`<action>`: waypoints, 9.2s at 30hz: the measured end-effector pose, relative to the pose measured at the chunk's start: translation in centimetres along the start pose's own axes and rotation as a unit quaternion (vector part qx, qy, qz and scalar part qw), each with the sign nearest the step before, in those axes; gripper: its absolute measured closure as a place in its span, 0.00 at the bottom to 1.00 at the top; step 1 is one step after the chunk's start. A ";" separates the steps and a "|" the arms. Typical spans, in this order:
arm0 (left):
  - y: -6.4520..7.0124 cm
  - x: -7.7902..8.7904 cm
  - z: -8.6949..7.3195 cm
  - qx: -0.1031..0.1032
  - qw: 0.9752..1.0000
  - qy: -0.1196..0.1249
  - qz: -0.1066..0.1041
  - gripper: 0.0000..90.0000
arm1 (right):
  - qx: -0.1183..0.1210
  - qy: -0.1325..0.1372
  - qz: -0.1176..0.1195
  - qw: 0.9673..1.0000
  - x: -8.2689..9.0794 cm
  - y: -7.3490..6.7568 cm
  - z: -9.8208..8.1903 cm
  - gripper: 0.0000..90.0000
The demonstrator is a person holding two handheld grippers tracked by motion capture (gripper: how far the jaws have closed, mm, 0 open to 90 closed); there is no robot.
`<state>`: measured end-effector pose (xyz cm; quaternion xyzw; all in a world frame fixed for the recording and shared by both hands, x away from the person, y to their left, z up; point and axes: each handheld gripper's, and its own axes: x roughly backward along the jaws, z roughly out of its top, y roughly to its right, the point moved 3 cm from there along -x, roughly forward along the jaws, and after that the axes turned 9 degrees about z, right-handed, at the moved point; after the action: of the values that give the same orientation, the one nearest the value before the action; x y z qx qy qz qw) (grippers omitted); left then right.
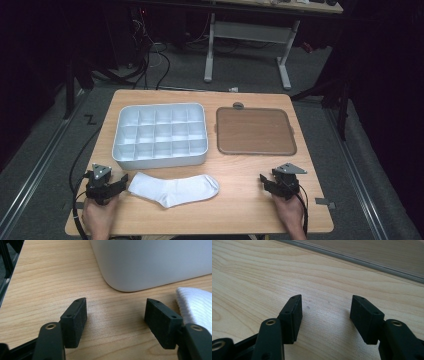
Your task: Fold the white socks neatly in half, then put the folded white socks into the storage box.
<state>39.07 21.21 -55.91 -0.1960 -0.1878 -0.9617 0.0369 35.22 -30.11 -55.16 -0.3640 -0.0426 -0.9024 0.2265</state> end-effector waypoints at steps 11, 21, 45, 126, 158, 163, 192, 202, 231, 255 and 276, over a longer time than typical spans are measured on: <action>0.0 0.0 0.1 0.005 1.000 -0.001 -0.002 0.38 | 0.002 -0.002 0.003 1.000 -0.1 -0.2 0.0 0.45; -0.1 0.0 0.2 0.013 1.000 -0.003 -0.005 0.38 | 0.002 -0.002 0.002 1.000 -0.1 -0.2 0.1 0.45; 0.1 0.1 0.0 0.007 1.000 -0.008 -0.009 0.34 | 0.003 -0.002 0.004 1.000 -0.2 -0.3 0.1 0.45; 5.4 4.2 -2.7 0.006 0.991 -0.084 -0.105 0.69 | 0.130 -0.046 0.177 0.974 -4.0 -12.2 2.9 0.85; 9.6 3.6 -4.1 -0.004 0.985 -0.106 -0.138 0.68 | 0.081 -0.038 0.143 0.986 -1.9 -8.0 1.5 0.85; 10.3 3.4 -4.2 -0.007 0.984 -0.111 -0.139 0.68 | 0.079 -0.039 0.136 0.987 -1.6 -7.5 1.4 0.84; 12.8 3.3 -3.4 0.036 0.982 -0.097 -0.155 0.50 | 0.041 0.007 0.095 0.995 0.4 -5.1 1.6 0.68; 13.0 3.1 -4.5 0.049 0.983 -0.122 -0.131 0.48 | 0.087 0.023 0.140 0.986 0.6 -8.6 3.6 0.73; 14.3 2.6 -5.7 -0.022 0.990 -0.095 -0.101 0.60 | 0.179 -0.048 0.224 0.957 -6.3 -17.5 4.1 0.68; 14.1 3.7 -3.3 0.058 0.975 -0.127 -0.170 0.88 | 0.181 -0.044 0.224 0.957 -6.4 -17.6 4.1 0.69; 16.5 6.2 0.3 0.059 0.964 -0.115 -0.233 0.89 | 0.182 -0.051 0.230 0.955 -7.3 -18.7 4.8 0.71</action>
<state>35.84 6.05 -47.56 -0.2540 -0.2873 -0.9019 -0.1989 34.70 -9.49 -54.90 -0.3623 -0.1333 -0.7831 0.4876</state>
